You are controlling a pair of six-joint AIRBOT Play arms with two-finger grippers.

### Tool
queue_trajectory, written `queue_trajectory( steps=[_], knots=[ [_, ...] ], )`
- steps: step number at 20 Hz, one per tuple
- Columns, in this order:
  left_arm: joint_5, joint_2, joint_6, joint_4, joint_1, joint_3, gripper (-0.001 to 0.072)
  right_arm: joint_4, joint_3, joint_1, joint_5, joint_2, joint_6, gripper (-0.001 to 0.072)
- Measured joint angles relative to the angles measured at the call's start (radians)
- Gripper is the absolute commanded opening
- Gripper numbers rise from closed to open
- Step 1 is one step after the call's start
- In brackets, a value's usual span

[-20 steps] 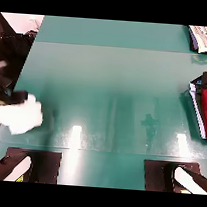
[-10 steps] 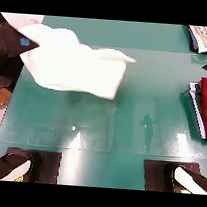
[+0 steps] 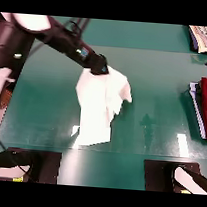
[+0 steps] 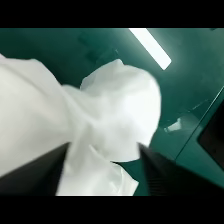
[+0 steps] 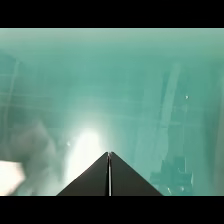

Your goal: Fold the shirts.

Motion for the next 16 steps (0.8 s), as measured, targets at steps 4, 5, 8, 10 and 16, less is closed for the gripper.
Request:
queue_trajectory(
  steps=[4, 5, 8, 10, 16],
  knots=[
    [-0.003, -0.069, 0.029, 0.05, 0.034, 0.018, 0.0707, 0.0, 0.0, 0.0, 0.011, 0.0, 0.0, 0.002],
    [-0.04, -0.073, 0.032, 0.061, 0.062, 0.02, 0.0707, 0.0, 0.0, 0.0, 0.014, 0.0, 0.0, 0.0021],
    [-0.148, -0.062, 0.03, 0.081, 0.154, -0.028, 0.0707, 0.0, 0.0, 0.0, 0.02, 0.0, 0.0, 0.002],
    [-0.163, -0.027, 0.025, 0.08, 0.2, -0.138, 0.0708, 0.0, 0.0, 0.0, 0.024, 0.0, 0.0, 0.002],
    [-0.067, 0.086, 0.061, 0.014, 0.233, -0.619, 0.0708, -0.001, 0.0, 0.0, 0.019, -0.003, 0.0, 0.0021]
  ],
)
